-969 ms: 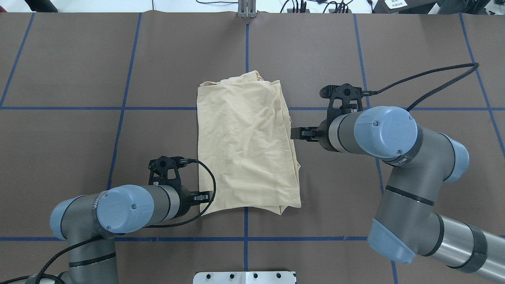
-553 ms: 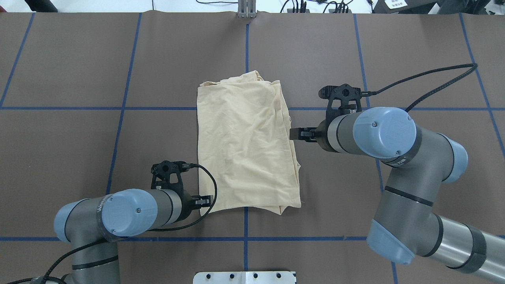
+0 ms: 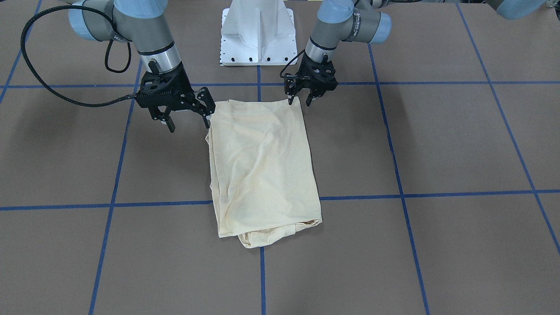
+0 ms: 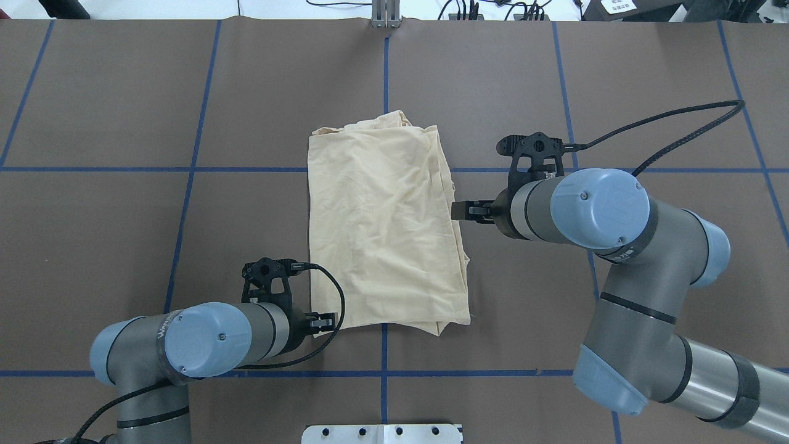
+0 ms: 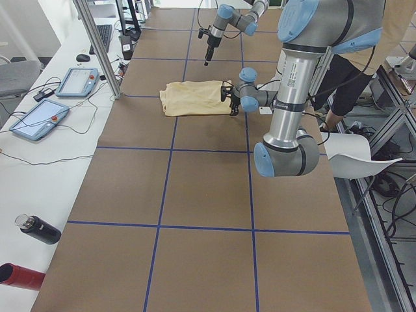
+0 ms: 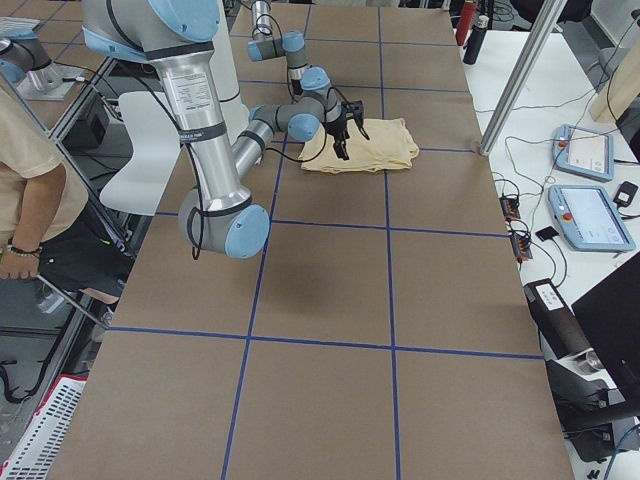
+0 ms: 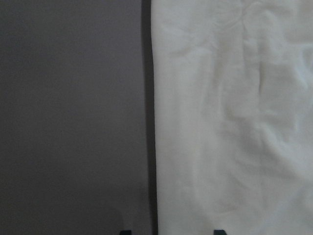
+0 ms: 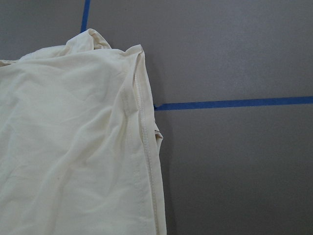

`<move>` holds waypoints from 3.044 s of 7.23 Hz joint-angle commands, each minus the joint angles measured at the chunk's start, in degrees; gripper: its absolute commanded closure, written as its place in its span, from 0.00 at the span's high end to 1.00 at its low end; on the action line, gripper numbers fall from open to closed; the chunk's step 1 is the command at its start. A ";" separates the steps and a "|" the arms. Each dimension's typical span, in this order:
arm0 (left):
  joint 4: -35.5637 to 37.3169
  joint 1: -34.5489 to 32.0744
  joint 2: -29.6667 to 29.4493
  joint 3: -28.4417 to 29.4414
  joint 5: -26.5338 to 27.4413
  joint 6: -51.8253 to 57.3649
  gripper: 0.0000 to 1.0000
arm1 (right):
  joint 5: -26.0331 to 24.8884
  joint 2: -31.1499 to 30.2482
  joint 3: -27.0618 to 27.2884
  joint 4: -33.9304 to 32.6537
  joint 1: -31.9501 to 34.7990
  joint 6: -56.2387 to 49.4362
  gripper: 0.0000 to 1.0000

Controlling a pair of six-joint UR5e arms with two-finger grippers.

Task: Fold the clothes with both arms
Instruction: 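Lower the left gripper onto the shirt corner nearest it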

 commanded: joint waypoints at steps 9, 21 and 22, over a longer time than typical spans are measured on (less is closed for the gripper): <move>0.00 0.55 -0.76 0.24 0.02 0.02 0.51 | -0.07 0.00 -0.17 0.00 -0.47 -0.09 1.00; 0.00 1.17 -0.76 0.24 0.46 -0.06 0.00 | -3.91 0.17 -0.08 0.00 -3.36 1.13 1.00; 0.00 1.17 -0.76 0.15 0.46 -0.06 0.00 | -5.59 0.26 -0.08 -0.09 -5.98 6.63 0.99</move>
